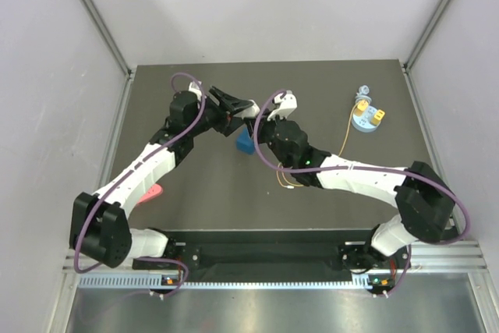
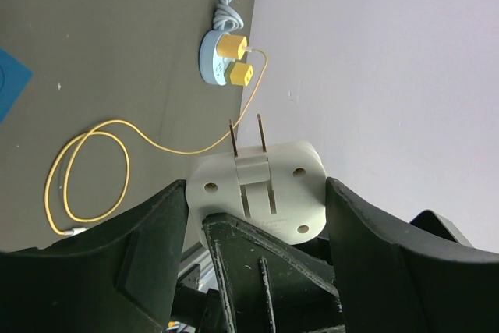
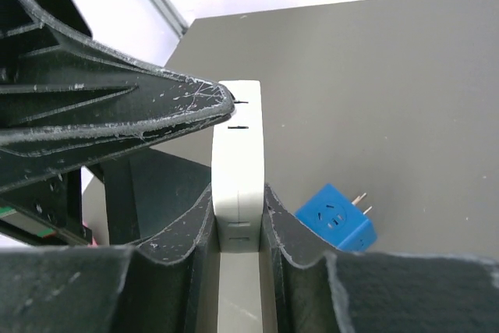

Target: Insert the plug

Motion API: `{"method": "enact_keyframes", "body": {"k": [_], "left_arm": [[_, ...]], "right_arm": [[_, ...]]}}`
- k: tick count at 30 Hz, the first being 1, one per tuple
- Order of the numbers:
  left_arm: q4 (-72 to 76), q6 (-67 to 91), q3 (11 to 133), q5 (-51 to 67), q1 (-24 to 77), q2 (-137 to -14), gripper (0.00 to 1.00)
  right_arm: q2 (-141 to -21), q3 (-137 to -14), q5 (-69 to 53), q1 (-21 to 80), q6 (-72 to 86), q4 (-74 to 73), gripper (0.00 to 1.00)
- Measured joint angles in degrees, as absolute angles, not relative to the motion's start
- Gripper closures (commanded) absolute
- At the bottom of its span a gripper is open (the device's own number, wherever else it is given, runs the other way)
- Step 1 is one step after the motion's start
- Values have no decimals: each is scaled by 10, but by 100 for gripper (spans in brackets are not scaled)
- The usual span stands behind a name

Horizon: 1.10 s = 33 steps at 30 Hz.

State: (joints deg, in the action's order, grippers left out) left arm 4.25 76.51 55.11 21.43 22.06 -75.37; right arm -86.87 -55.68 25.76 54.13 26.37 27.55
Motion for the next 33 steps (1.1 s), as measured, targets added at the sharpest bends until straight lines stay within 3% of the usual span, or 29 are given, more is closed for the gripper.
{"method": "enact_keyframes", "body": {"k": [4, 8, 14, 21, 24, 33], "left_arm": [[38, 736, 551, 238, 221, -752, 7], [31, 703, 551, 255, 222, -731, 5], [14, 591, 557, 292, 222, -693, 14], [-73, 358, 620, 350, 222, -686, 14], [-79, 286, 642, 426, 222, -694, 23], [4, 291, 645, 620, 225, -753, 33]], "right_arm": [[-849, -537, 249, 535, 262, 276, 100], [-820, -519, 237, 504, 264, 266, 100], [-758, -490, 154, 450, 263, 238, 100], [-645, -439, -58, 391, 244, 178, 100], [-613, -431, -143, 387, 239, 160, 100], [-592, -404, -297, 388, 245, 147, 100]]}}
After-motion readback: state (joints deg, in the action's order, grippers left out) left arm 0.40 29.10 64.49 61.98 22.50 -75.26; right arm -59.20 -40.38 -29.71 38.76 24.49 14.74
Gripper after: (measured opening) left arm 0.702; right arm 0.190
